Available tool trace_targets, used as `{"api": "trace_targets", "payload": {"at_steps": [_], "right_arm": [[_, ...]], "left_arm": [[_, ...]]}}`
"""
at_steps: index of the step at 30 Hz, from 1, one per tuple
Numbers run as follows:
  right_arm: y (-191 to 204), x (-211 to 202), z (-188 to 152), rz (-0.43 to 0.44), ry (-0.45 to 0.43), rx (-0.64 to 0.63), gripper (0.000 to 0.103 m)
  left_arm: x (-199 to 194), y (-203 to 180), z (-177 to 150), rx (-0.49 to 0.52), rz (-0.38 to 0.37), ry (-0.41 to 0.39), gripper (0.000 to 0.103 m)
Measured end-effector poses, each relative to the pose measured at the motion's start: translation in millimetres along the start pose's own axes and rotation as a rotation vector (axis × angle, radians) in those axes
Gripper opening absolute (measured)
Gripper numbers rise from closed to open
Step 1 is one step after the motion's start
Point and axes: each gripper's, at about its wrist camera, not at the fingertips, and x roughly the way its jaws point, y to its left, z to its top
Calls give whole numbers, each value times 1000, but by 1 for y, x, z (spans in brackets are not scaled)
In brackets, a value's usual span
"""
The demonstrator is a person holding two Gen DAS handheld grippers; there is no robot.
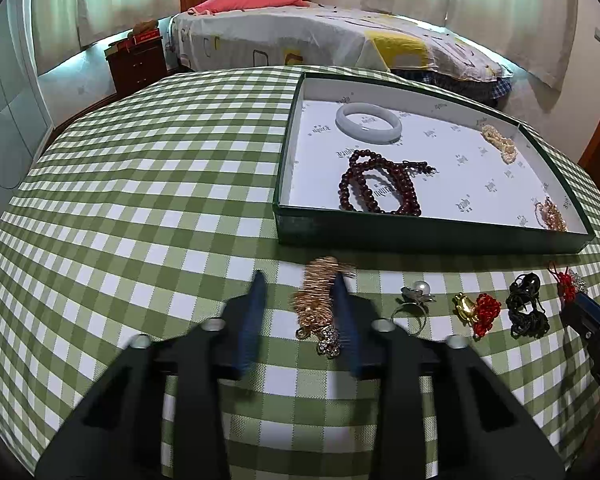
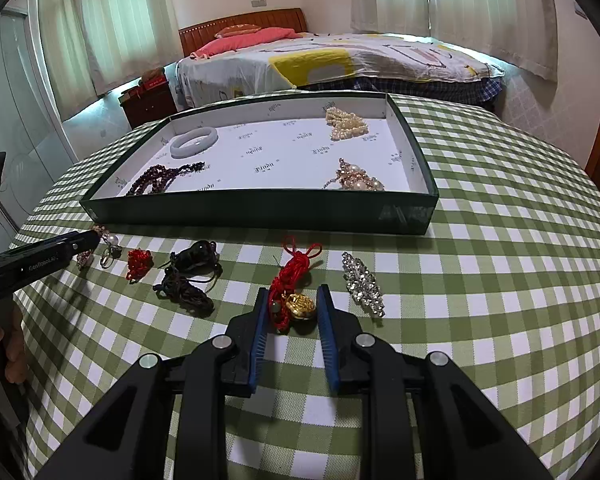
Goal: Organize jewelry
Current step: 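Grasp the gold chain bracelet with the left tool while the right tool grasps the red tassel charm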
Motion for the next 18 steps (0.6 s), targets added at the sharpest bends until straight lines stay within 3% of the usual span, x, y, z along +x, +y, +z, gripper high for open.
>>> {"api": "trace_targets", "payload": {"at_steps": [1,18], "right_arm": [[0,0,0,1,-1,0,25],[1,-11,-2,0,-42,5,20]], "left_arm": [[-1,2,-1,-6,-11,-2,13],[-35,4,-14,-12,-60,-83,11]]}}
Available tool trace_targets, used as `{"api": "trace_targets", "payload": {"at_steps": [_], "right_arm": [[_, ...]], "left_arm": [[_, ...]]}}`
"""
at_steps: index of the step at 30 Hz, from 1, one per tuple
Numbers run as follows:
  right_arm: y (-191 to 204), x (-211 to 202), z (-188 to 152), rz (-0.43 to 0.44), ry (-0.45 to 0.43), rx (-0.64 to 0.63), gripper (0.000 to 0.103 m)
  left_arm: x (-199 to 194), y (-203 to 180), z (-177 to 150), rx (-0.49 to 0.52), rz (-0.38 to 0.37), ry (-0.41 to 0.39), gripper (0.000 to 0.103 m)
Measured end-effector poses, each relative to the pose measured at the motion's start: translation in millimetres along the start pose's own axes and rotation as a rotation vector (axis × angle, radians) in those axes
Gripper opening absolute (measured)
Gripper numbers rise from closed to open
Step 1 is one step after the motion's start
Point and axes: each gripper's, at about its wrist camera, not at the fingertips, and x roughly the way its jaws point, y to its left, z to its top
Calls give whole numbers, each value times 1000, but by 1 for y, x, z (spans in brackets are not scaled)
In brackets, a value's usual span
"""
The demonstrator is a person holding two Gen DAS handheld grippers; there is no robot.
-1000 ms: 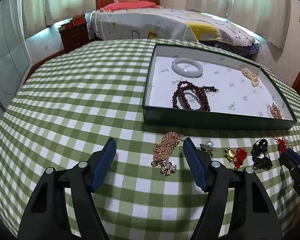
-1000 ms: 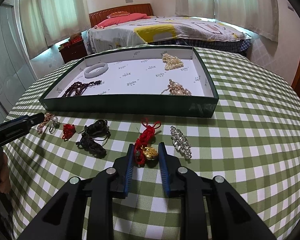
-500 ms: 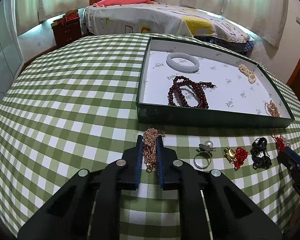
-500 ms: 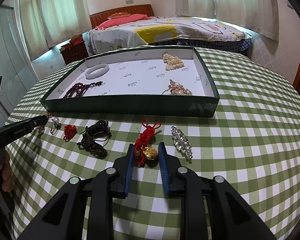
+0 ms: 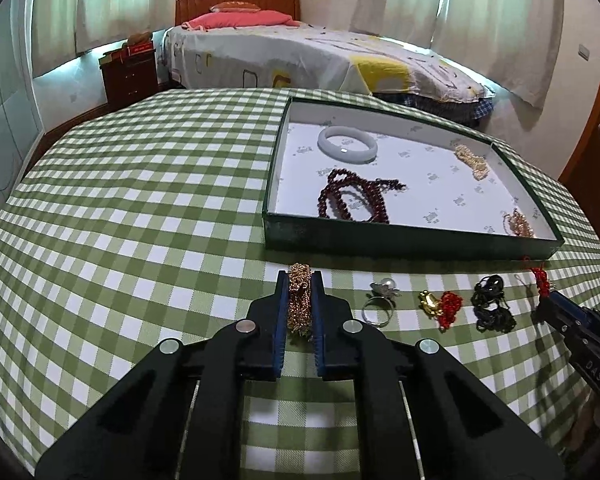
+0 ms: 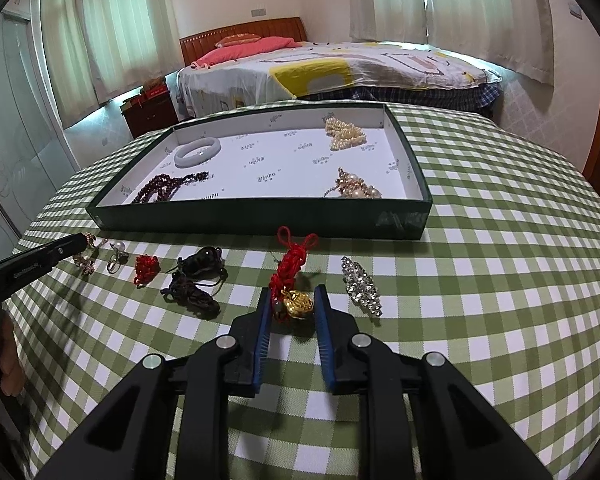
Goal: Organize jewelry
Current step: 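Grasp the gold chain bracelet with the left tool while the right tool grasps the red tassel charm, then carry the gold chain bracelet over the tray with the left tool while the right tool carries the tassel charm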
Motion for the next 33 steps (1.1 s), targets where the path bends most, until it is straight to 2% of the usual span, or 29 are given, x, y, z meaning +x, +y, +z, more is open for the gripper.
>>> {"api": "trace_targets", "payload": {"at_steps": [19,33], "right_arm": [[7,-29,10,8,-75,-10,19],[13,-64,38,22,-186,-21,19]], "left_arm": [[-43,-4,9,7,-16,-81,11],[-90,-17,36,11,-58,-212,11]]}}
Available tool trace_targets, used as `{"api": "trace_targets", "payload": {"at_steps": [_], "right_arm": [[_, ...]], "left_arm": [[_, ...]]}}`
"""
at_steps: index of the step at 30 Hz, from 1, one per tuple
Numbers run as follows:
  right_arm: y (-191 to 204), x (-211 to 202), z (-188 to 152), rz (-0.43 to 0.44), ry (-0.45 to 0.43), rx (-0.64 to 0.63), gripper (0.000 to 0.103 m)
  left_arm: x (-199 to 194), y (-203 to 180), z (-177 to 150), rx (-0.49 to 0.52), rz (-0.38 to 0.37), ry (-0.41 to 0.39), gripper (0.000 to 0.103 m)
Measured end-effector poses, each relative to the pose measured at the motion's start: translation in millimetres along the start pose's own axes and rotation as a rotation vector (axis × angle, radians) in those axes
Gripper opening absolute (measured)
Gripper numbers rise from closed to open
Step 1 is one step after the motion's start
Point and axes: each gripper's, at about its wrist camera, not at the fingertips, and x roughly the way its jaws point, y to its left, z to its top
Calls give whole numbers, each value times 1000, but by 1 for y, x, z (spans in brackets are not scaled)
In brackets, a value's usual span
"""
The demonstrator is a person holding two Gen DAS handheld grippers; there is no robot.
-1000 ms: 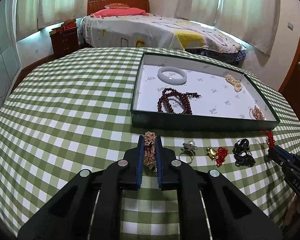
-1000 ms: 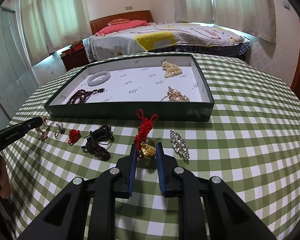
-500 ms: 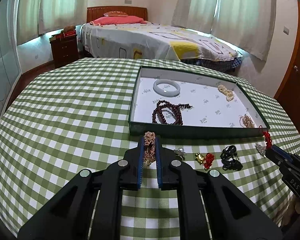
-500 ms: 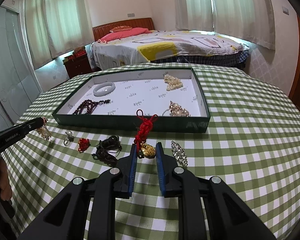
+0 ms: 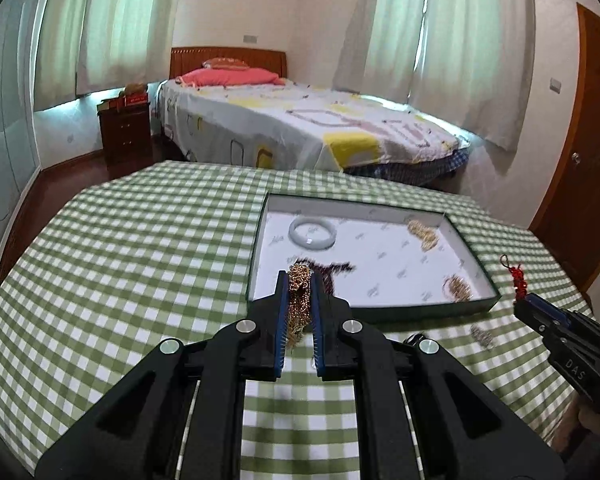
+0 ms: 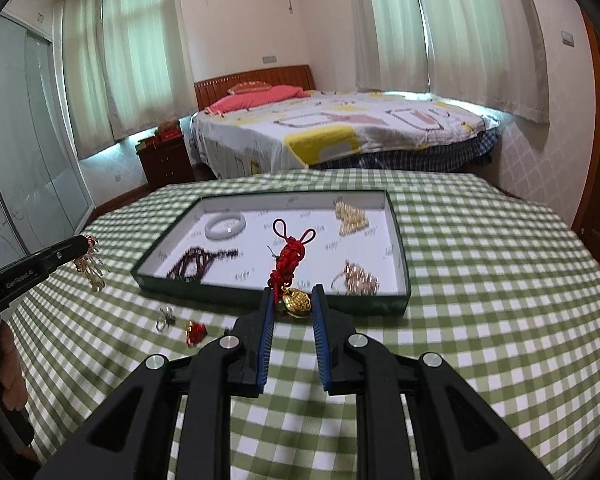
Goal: Organize jewelry
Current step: 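Carry the gold chain bracelet over the tray with the left tool while the right tool carries the tassel charm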
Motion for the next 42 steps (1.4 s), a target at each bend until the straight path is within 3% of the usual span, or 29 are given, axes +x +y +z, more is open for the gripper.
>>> {"api": "trace_targets", "payload": {"at_steps": [13,22,32,42], "right_arm": [[-6,12,49,-13,-91,-26,19],[-17,42,73,-34,-110,-39,19],[-37,107,49,-68,17,-31,19],[-51,145,36,-90,144,-22,19]], "left_arm": [[17,-33,50,38,-67,-91,11],[66,-46,76,73,-73,-99,11],[161,-19,52,60,-11,75,11],[208,8,33,11,17,198,11]]}}
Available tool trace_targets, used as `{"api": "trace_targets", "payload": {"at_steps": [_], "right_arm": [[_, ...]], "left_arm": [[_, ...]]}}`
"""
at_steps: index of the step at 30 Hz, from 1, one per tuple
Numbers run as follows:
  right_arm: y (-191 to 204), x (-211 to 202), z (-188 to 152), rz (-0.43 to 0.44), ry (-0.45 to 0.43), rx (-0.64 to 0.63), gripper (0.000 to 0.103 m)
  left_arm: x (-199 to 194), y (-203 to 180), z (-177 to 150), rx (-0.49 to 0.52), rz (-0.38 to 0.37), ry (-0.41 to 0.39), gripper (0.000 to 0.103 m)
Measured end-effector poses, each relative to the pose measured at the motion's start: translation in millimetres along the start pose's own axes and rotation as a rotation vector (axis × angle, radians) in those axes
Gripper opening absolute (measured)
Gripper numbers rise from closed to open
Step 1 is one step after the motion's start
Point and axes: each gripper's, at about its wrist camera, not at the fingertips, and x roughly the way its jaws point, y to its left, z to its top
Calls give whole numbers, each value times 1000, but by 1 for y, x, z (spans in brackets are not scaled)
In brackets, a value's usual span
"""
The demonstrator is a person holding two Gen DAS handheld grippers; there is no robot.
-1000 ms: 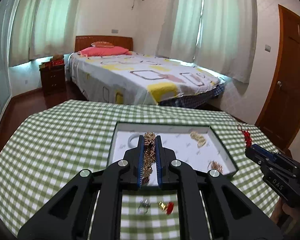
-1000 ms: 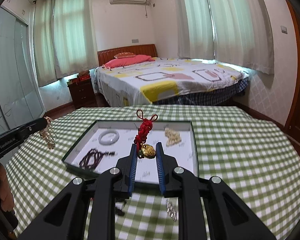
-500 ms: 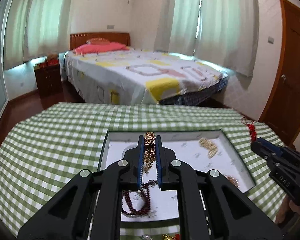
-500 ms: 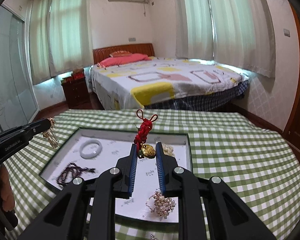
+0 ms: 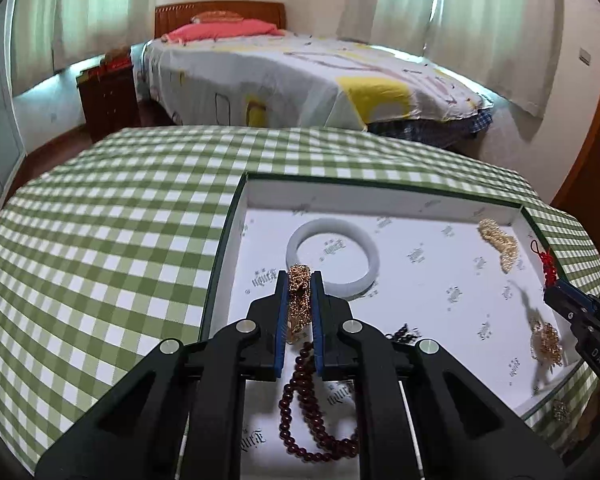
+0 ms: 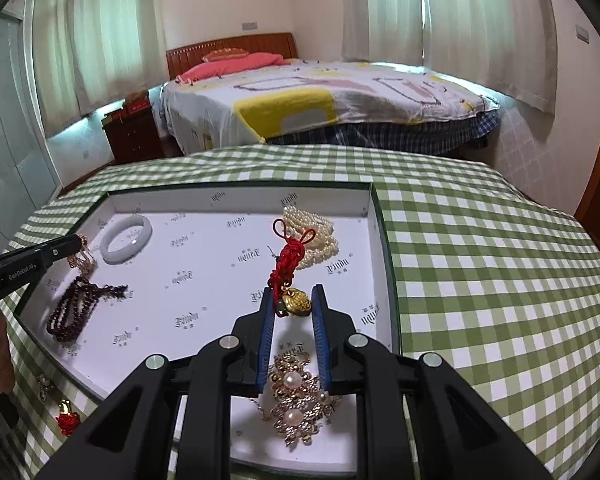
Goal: Organize jewelry
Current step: 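Carry the gold chain bracelet over the tray with the left tool while the right tool carries the tassel charm, then open the left tool to drop the chain bracelet in the tray while the right tool releases the tassel charm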
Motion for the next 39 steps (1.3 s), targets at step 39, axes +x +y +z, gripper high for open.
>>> {"api": "trace_targets", "payload": {"at_steps": [39], "right_arm": [[-4,24,5,-11,92,-3,31]], "left_arm": [[16,-7,-2,22,-12,32,36]]}}
